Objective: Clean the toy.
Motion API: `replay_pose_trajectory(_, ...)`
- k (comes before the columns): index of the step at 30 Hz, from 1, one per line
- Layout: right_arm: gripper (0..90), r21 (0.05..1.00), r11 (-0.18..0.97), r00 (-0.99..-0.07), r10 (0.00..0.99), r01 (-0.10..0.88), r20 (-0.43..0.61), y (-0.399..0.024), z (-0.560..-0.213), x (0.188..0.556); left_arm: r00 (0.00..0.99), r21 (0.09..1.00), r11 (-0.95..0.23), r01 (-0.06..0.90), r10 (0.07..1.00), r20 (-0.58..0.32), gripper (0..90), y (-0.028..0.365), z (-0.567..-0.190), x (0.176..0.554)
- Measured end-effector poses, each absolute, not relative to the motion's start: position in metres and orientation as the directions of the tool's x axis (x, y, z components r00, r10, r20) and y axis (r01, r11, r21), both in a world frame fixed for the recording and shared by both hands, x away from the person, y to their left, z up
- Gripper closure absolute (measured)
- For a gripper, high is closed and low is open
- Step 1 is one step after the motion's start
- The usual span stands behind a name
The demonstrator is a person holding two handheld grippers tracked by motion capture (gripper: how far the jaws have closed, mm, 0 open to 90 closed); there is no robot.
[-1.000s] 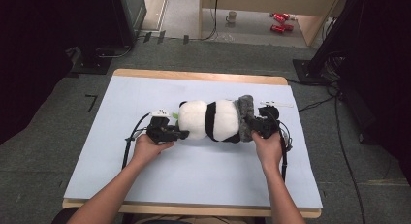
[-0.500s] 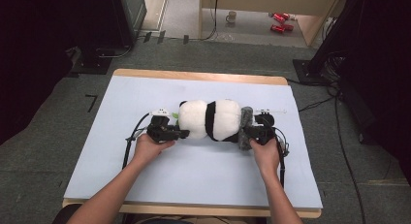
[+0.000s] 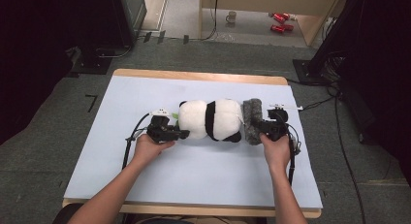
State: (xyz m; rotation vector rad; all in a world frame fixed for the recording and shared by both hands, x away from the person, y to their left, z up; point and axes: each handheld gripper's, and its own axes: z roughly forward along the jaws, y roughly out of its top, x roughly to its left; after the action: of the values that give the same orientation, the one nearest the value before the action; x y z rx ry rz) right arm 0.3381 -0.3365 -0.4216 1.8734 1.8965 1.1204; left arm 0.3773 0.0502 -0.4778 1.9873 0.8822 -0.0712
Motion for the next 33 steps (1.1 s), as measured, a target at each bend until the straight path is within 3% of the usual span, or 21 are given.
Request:
replay_pose_trajectory(14,77.8,0.738,-0.088,-0.227,0.921,0.669,0.316,-0.322,-0.385,0.339,0.741,0.727,-0.323,0.606,0.561,-0.368,60.7,0.051,-0.480,0.372)
replay_pose_trajectory(33,79.4,0.726,0.007,-0.259,0.936,0.688,0.236,-0.303,-0.414,0.348,0.732,0.721,-0.318,0.616,0.568,-0.375,60.8,0.052,-0.483,0.369)
